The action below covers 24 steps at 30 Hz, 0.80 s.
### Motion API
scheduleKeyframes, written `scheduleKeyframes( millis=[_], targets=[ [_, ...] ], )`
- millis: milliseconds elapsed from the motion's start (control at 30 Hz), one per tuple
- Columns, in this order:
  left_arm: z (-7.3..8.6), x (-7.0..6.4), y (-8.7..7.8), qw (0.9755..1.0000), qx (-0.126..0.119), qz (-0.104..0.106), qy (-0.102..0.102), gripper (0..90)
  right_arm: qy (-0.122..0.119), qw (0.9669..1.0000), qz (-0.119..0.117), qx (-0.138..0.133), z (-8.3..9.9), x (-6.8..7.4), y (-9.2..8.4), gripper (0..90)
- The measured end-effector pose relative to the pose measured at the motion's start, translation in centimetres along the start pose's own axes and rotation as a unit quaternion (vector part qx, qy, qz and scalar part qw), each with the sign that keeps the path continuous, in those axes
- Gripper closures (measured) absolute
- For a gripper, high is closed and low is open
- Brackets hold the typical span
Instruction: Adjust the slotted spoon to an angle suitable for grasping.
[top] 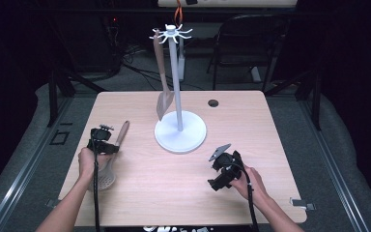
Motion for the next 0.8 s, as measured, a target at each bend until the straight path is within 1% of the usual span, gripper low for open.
scheduleKeyframes(
  millis=[33, 67, 133, 167, 200, 267, 300, 400, 433, 567, 633, 667, 700, 800],
  targets=[
    [-0.08, -0.02, 0.14, 1.0, 0.002, 0.001, -0.004, 66.0, 0.0, 1.0, 0.0, 0.0, -0.02, 0.0, 0.01, 4.3],
    [-0.18, 0.03, 0.24, 1.0, 0.003, 0.0, -0.003, 66.0, 0.0, 1.0, 0.0, 0.0, -0.01, 0.0, 0.02, 4.4],
    [-0.29, 0.15, 0.43, 0.9999, 0.009, -0.009, 0.002, 66.0, 0.0, 1.0, -0.001, 0.001, 0.03, 0.0, 0.02, 4.3],
    [-0.34, 0.18, 0.6, 0.9999, 0.009, -0.009, 0.004, 66.6, 0.0, 1.0, 0.0, 0.001, 0.04, -0.02, 0.03, 4.4],
    [-0.4, 0.18, 0.63, 0.9999, 0.009, -0.008, 0.005, 67.2, 0.002, 1.0, 0.0, 0.0, 0.03, -0.03, 0.05, 4.4],
    [-0.57, 0.1, 0.69, 0.9999, 0.011, -0.002, 0.0, 68.7, 0.001, 1.0, 0.0, 0.002, 0.07, -0.04, 0.01, 4.4],
    [-0.66, 0.07, 0.75, 1.0, 0.009, -0.002, -0.003, 69.6, 0.002, 1.0, -0.001, 0.001, 0.06, -0.01, 0.04, 4.4],
    [-0.79, 0.11, 0.81, 0.9999, 0.016, -0.003, -0.003, 70.6, -0.001, 1.0, -0.001, 0.003, 0.08, -0.03, 0.05, 4.4],
    [-0.8, 0.09, 0.8, 0.9998, 0.018, -0.003, -0.006, 70.8, -0.001, 1.0, -0.001, 0.004, 0.09, -0.02, 0.06, 4.5],
    [-0.84, 0.08, 0.81, 0.9997, 0.021, -0.003, -0.006, 71.6, 0.0, 1.0, -0.002, 0.007, 0.13, 0.01, 0.06, 4.5],
    [-0.89, 0.12, 0.82, 0.9998, 0.019, 0.002, -0.005, 72.3, -0.001, 1.0, -0.002, 0.007, 0.14, 0.03, 0.05, 4.5],
    [-0.93, 0.11, 0.86, 0.9999, 0.012, 0.008, -0.007, 72.9, -0.002, 1.0, -0.002, 0.005, 0.11, 0.02, 0.06, 4.5],
    [-0.92, 0.05, 0.85, 0.9998, 0.011, 0.016, -0.008, 73.4, -0.001, 1.0, -0.002, 0.005, 0.1, 0.02, 0.04, 4.5],
    [-0.98, -0.1, 0.5, 0.9997, 0.0, 0.023, -0.005, 74.5, 0.002, 1.0, 0.0, 0.001, 0.1, -0.06, 0.03, 4.6]
  ],
)
Point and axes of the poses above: each handheld gripper's, and its own axes: y roughly forward along the jaws, z roughly out of its underside, x roughly to its left, the point moved 8 cm from there along y, roughly forward along the jaws, and after that the axes turned 11 degrees about z, right-handed, at the moved point
